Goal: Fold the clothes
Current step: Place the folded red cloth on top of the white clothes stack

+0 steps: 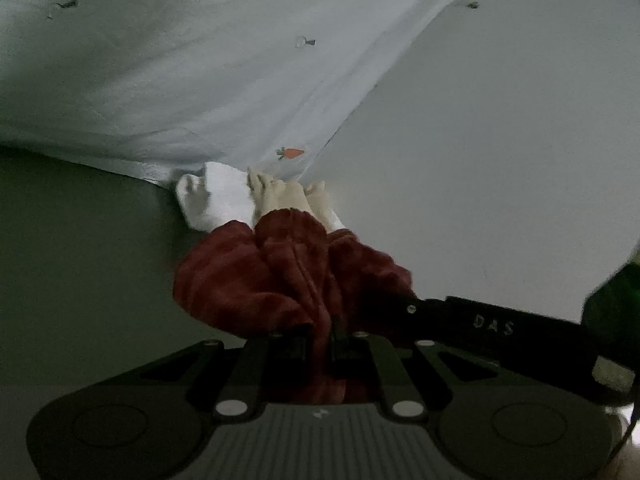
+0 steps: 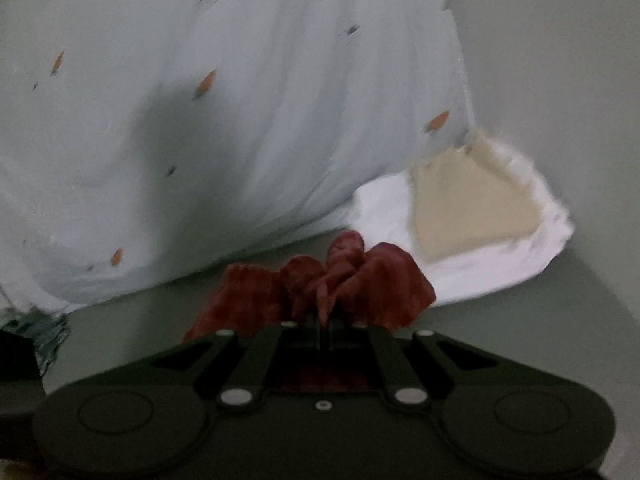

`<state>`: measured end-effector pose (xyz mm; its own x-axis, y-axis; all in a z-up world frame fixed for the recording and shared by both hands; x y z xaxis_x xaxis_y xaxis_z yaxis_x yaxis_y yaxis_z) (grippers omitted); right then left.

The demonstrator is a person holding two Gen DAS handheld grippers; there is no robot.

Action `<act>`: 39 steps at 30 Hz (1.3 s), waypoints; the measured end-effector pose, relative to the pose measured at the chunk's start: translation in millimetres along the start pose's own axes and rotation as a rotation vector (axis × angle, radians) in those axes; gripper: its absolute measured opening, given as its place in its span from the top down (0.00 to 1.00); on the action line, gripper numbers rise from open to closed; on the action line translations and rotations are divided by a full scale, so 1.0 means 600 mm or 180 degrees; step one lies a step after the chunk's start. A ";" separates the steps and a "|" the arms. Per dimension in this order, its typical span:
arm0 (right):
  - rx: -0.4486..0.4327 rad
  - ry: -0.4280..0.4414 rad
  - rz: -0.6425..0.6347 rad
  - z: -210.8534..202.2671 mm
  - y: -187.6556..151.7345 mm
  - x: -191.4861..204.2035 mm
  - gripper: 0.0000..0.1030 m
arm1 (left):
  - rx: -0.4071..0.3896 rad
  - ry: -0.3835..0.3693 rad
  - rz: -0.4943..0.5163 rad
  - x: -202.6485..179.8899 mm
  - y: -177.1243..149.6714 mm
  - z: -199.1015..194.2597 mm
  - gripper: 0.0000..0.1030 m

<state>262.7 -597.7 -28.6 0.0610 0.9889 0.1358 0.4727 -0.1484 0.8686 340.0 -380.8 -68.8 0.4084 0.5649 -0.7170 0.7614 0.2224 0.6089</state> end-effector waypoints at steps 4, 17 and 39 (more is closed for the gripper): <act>-0.0218 0.0015 -0.0044 0.005 0.049 -0.076 0.96 | -0.0120 -0.0075 0.0221 -0.069 0.025 0.069 0.90; -0.0683 -0.0252 -0.0436 0.118 0.200 -0.230 0.95 | -0.0345 -0.0089 0.0387 -0.118 0.157 0.288 0.90; 0.0075 -0.0958 -0.0463 0.448 0.190 -0.395 0.61 | -0.0033 0.0552 -0.0191 0.146 0.253 0.553 0.65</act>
<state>538.5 -845.8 -89.8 0.2468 0.9591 -0.1388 0.5154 -0.0086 0.8569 658.5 -560.9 -151.9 0.2687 0.6788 -0.6834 0.7762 0.2675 0.5709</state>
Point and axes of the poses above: each gripper's, at about its wrist camera, not at the fingertips, and z roughly the way its jaws point, x to its left, y to its top, the point moved 2 cm from there along z, roughly the way its jaws point, and after that the axes turned 11 degrees about -z, right-handed, at the moved point
